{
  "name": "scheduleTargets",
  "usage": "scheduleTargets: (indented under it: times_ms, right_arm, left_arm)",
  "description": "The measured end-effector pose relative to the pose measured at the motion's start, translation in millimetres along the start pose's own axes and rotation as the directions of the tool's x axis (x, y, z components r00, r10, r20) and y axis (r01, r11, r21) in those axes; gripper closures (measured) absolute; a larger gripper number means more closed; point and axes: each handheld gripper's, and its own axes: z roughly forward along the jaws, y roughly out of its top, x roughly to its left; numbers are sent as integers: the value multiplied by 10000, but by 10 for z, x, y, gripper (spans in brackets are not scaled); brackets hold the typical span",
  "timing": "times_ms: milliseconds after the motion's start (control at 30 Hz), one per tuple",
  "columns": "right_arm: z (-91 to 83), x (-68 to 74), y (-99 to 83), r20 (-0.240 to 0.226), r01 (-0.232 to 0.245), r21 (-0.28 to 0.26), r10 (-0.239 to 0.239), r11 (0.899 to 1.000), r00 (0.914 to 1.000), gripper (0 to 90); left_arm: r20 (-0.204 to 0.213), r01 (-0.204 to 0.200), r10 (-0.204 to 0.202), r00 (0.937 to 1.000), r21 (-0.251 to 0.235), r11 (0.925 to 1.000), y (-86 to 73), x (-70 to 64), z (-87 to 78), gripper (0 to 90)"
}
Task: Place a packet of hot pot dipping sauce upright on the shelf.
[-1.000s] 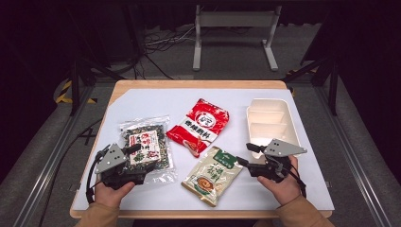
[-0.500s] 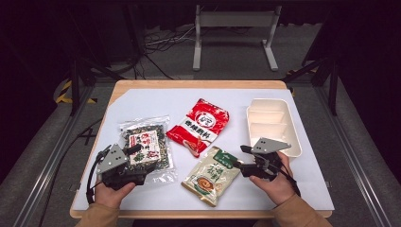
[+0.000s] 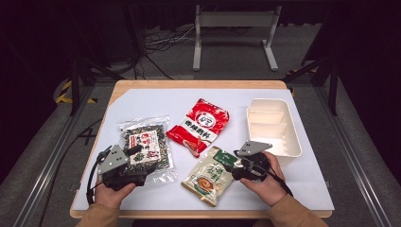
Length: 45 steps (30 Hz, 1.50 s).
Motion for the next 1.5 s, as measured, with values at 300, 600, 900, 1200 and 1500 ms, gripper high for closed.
scheduleTargets:
  times_ms: [300, 600, 900, 1200, 1500]
  right_arm:
    - [102, 58, -15, 1009, 260, 614, -321, 9978, 9944, 349]
    - [258, 43, -5, 941, 45, 1077, -147, 9942, 9955, 333]
    - [403, -79, 118, 578, -1303, 1325, 1236, 9826, 9906, 264]
    - [477, -159, 144, 461, -2022, 1646, 1973, 9654, 9793, 266]
    - [529, -195, 149, 337, -2379, 2055, 2361, 9493, 9712, 271]
  left_arm:
    - [6, -68, 68, 10000, 21, 10000, 0, -5, 9, 204]
    - [45, -62, 62, 10000, 93, 9999, -4, -13, 22, 203]
    - [66, -144, 143, 9999, 138, 9998, -6, -23, 28, 203]
    - [69, -124, 123, 9999, 155, 9998, -8, -30, 30, 202]
    - [-29, -224, 224, 9997, 142, 9996, -8, -42, 30, 202]
